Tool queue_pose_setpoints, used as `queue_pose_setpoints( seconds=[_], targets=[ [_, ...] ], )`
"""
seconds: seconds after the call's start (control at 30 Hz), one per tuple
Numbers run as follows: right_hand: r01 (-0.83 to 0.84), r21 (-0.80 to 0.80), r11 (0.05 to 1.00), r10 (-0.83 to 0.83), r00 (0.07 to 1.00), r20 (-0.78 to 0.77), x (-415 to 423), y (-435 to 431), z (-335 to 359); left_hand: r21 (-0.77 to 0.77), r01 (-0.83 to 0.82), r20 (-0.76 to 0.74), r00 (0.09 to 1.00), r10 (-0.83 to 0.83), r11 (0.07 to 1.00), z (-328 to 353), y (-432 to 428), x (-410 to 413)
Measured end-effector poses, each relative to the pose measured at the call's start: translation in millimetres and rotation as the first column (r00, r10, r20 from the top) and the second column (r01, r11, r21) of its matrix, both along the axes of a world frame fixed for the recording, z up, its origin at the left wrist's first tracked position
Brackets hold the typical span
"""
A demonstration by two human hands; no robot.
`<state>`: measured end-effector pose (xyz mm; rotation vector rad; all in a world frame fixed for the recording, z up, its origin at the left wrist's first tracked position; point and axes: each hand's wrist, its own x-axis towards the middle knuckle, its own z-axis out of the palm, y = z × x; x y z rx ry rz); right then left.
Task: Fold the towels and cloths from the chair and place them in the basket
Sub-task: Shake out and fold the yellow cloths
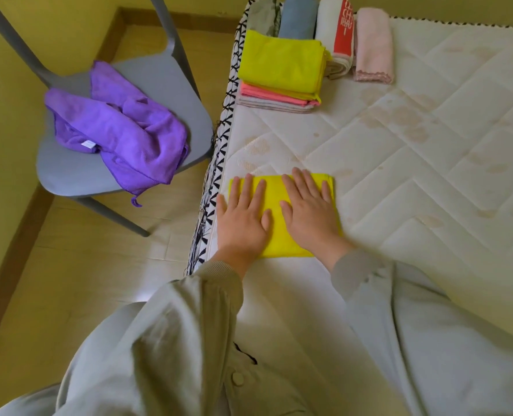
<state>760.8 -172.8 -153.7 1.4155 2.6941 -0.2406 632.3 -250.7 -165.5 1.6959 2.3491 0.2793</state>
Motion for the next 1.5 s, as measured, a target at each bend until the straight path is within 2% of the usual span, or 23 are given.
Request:
queue_pose_setpoints(
  seconds=[0.07, 0.13, 0.2, 0.27, 0.33, 0.4, 0.43, 0.67, 1.0, 1.17, 1.27, 1.4, 1.5],
  targets=[
    [0.112, 0.009, 0.994, -0.112, 0.993, 0.023, 5.4, 6.7, -1.3, 0.006, -0.001, -0.003, 1.000, 0.001, 1.000, -1.0, 0.5, -1.4],
    [0.311, -0.030, 0.950, -0.310, 0.950, 0.041, 13.0, 14.9, 2.1, -0.015, 0.008, -0.020, 1.000, -0.008, 1.000, -1.8, 0.3, -1.9],
    [0.404, -0.029, 0.914, -0.402, 0.914, 0.060, 9.5, 20.3, 9.7, -0.035, 0.016, -0.054, 0.998, -0.018, 0.999, -2.5, 1.3, -1.9],
    [0.347, 0.034, 0.937, -0.347, 0.938, -0.014, -4.7, 17.2, 16.6, -0.048, 0.020, -0.062, 0.998, -0.023, 0.999, -1.4, 2.4, -1.1],
    [0.174, 0.052, 0.983, -0.169, 0.982, -0.082, -19.0, 7.0, 17.0, -0.047, 0.017, -0.054, 0.998, -0.020, 0.999, -1.6, 2.2, -1.0],
    [0.000, 0.025, 1.000, 0.001, 0.999, -0.039, -22.5, -4.8, 6.0, -0.046, 0.012, -0.036, 0.999, -0.013, 0.999, -2.4, 1.6, -1.5],
    [-0.025, 0.022, 0.999, 0.025, 0.999, -0.025, -19.0, -7.9, 0.2, -0.045, 0.011, -0.030, 0.999, -0.012, 0.999, -2.9, 1.1, -1.7],
    [0.077, 0.040, 0.996, -0.076, 0.997, -0.012, 7.1, -0.2, -6.8, -0.032, 0.001, -0.043, 0.999, -0.002, 0.999, -4.0, -2.0, -6.3],
    [0.250, -0.033, 0.968, -0.252, 0.967, -0.042, 44.6, 11.6, -7.1, -0.101, -0.035, -0.049, 0.998, 0.030, 0.994, -4.6, -12.1, -18.8],
    [0.373, -0.028, 0.928, -0.373, 0.918, -0.139, 43.9, 10.3, 12.3, -0.081, 0.016, 0.073, 0.997, -0.010, 0.997, 10.9, -9.5, -33.6],
    [0.491, -0.214, 0.845, -0.531, 0.819, -0.218, 46.3, 8.1, 19.7, -0.070, -0.031, 0.200, 0.979, 0.044, 0.997, 22.5, 8.0, -45.9],
    [0.374, -0.469, 0.800, -0.516, 0.828, -0.220, 47.8, 9.7, 24.8, -0.072, -0.076, 0.332, 0.938, 0.095, 0.995, 40.3, 38.7, -49.3],
    [0.328, -0.535, 0.779, -0.516, 0.819, -0.250, 47.3, 19.4, 32.7, -0.211, -0.047, 0.361, 0.925, 0.122, 0.976, 57.0, 44.8, -53.1]
  ],
)
